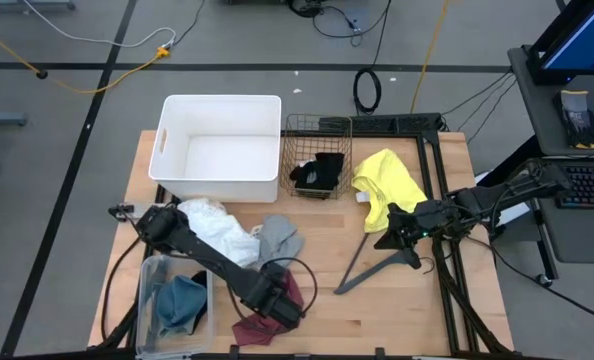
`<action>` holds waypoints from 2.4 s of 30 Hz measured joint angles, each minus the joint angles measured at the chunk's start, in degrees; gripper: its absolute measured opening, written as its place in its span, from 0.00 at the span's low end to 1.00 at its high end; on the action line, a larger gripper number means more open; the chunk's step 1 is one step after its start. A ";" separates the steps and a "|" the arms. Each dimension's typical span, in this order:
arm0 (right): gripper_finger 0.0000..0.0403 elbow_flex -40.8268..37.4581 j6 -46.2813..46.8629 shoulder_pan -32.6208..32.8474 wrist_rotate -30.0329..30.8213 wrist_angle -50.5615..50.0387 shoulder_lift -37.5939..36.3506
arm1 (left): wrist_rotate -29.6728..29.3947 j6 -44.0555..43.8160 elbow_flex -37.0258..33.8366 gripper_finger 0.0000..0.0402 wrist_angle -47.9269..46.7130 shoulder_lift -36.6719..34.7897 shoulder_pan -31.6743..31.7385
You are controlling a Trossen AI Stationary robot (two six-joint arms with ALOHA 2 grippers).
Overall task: Pick & Place Cloths
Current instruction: Put the dark pink underwear into the wire basket
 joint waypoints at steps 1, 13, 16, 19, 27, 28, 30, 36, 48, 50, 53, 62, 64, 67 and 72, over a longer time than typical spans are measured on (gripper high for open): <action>0.00 0.00 -0.01 0.00 0.00 -0.05 0.00 | 0.04 -0.46 -0.60 0.50 0.21 0.11 0.00; 0.00 0.00 -1.06 0.00 0.00 0.65 0.00 | 1.77 -3.11 -9.78 0.50 14.24 0.03 0.36; 0.00 0.00 -1.06 0.00 0.00 0.68 0.00 | 1.79 -3.90 -12.89 0.50 18.98 0.09 0.39; 0.00 0.00 -1.06 0.00 0.00 0.79 0.01 | 1.83 -4.02 -16.34 0.50 25.30 -0.37 0.37; 0.00 0.00 -1.30 0.00 0.02 0.85 0.01 | 1.82 -3.13 -19.46 0.50 29.21 -0.46 0.33; 0.00 0.00 -1.30 0.00 0.02 0.87 0.00 | 1.66 -2.70 -19.46 0.49 29.28 -0.43 0.31; 0.00 0.00 -1.33 0.00 0.12 0.85 0.01 | 1.29 -2.27 -19.48 0.46 29.56 -0.39 0.35; 0.00 0.00 -1.52 0.00 0.22 0.87 0.00 | -1.91 -1.71 -19.57 0.22 32.30 -0.28 0.26; 0.00 0.00 -1.50 0.00 0.24 0.87 0.02 | -5.19 9.37 -19.72 0.01 45.46 -0.02 0.63; 0.00 0.00 -1.50 0.00 0.24 0.87 0.00 | -3.34 10.85 -19.81 0.01 46.40 -0.43 0.64; 0.00 0.00 -1.50 0.00 0.24 0.92 0.02 | -1.81 12.52 -19.95 0.01 47.21 -1.34 0.58; 0.00 0.00 -1.50 0.00 0.24 1.75 0.02 | -5.14 18.17 -19.83 0.00 47.41 -9.11 0.99; 0.00 0.00 -1.50 0.00 0.21 1.76 0.00 | -6.52 19.54 -19.83 0.00 47.42 -11.30 1.12; 0.00 0.00 -1.50 0.00 0.12 1.82 0.00 | -8.85 21.62 -19.79 0.00 47.63 -14.40 1.48; 0.00 0.00 -1.28 0.01 0.09 2.99 0.02 | -13.75 24.87 -19.79 0.00 47.82 -19.60 2.05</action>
